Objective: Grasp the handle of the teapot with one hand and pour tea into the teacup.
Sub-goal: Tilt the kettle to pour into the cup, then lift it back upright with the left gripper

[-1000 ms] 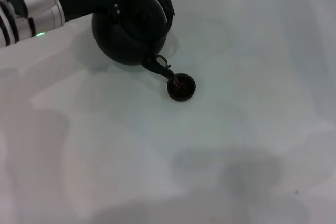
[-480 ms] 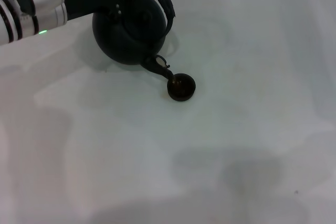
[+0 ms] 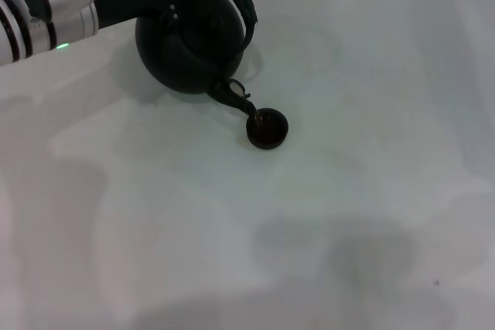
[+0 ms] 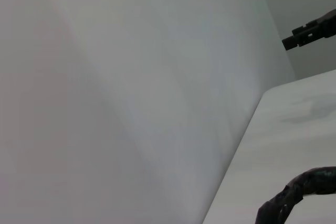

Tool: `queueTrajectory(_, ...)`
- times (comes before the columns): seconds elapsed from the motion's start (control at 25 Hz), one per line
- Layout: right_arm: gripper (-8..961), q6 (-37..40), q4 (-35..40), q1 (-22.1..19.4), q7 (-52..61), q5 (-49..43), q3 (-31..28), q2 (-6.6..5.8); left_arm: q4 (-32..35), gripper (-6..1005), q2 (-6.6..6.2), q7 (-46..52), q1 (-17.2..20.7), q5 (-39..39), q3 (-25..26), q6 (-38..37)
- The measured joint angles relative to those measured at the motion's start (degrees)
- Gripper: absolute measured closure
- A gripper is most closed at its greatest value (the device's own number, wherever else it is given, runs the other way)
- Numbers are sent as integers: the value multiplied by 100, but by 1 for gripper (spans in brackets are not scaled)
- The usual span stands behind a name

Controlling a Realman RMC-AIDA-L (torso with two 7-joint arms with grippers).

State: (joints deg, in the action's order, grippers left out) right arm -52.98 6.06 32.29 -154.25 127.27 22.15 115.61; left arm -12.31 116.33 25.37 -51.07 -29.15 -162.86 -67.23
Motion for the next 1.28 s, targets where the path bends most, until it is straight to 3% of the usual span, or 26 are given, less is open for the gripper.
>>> queueTrajectory(0.64, 110, 33, 0, 3, 0, 0, -9, -11, 1, 884, 166, 3, 67, -134, 0, 137)
queueTrajectory(1.28, 110, 34, 0, -21, 0, 0, -9, -12, 63, 885, 189, 8, 285, -357, 1, 45)
